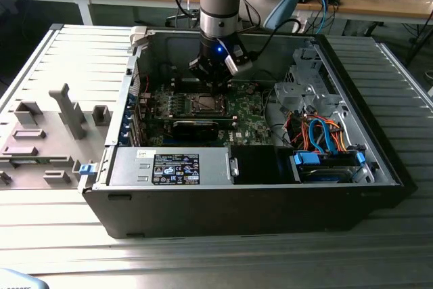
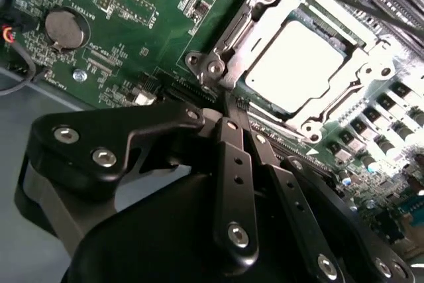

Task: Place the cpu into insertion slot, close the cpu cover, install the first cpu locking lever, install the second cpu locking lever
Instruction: 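Install the first cpu locking lever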

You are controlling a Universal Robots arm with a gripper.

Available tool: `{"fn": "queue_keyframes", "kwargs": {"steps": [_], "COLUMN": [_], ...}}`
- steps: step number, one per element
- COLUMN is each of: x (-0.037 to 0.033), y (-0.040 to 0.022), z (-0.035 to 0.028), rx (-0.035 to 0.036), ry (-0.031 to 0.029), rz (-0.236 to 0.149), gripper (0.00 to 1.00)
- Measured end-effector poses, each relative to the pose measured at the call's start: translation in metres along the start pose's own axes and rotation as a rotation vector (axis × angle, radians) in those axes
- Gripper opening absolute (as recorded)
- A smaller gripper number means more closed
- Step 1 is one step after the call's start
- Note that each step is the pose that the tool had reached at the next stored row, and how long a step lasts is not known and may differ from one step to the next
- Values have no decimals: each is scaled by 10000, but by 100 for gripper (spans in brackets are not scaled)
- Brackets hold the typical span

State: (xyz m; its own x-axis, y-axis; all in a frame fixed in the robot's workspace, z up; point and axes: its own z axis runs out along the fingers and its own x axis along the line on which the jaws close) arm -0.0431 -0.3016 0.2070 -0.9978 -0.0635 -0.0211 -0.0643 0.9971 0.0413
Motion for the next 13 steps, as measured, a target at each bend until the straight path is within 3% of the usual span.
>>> {"fn": "queue_keyframes", "kwargs": {"steps": [5,13], "x": [1,9], "y": [-19,-150], "z": [-32,-38], "rx": [4,149], "ry": [2,13], "rz": [-22,-38], "gripper": [11,11]}}
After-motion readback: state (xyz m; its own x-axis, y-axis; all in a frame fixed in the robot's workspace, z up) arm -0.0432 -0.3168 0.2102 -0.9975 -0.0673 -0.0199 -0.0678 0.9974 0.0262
